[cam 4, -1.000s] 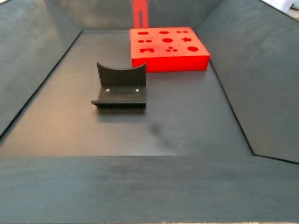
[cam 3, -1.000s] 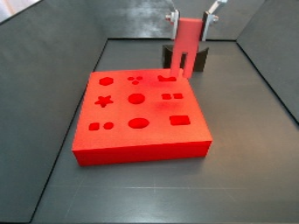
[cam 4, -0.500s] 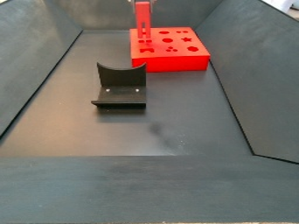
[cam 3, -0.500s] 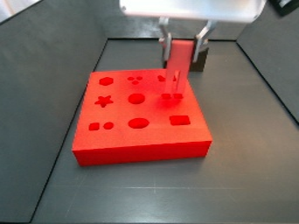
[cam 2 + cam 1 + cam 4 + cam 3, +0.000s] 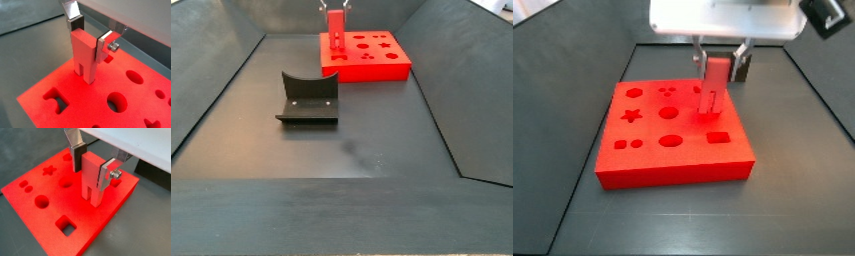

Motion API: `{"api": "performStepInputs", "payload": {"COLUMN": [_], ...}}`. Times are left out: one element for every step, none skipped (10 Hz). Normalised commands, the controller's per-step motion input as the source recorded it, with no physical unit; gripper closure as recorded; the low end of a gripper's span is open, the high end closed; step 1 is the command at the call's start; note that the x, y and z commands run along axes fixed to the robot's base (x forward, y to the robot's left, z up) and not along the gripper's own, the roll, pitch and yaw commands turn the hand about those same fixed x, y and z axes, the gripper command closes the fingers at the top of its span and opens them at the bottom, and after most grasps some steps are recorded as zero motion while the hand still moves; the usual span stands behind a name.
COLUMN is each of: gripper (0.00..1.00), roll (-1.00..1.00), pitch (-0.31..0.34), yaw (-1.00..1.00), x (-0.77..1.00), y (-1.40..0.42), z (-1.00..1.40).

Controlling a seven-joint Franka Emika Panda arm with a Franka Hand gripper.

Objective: Pick up the double-square object. Move up. Move to above the board. Insert the double-square object.
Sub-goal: Insert the double-square object.

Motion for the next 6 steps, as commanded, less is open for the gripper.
{"api": "performStepInputs", "payload": {"gripper": [1.0,1.0,1.0,1.0,1.0,1.0], "roll": [0.03,0.06,0.09,0.02,0.0,0.0], "pitch": [-0.001,-0.016,-0.019,-0.159,-0.021,0.01], "yaw": [0.33,0.22,0.16,0.02,0.0,0.0], "x": [0.04,0.02,0.0,-0.2,0.0,0.0], "y": [-0.16,-0.16,-0.15,0.0,0.0,0.0], "z": [-0.77,-0.67,-0.64,-0.07,0.0,0.0]}}
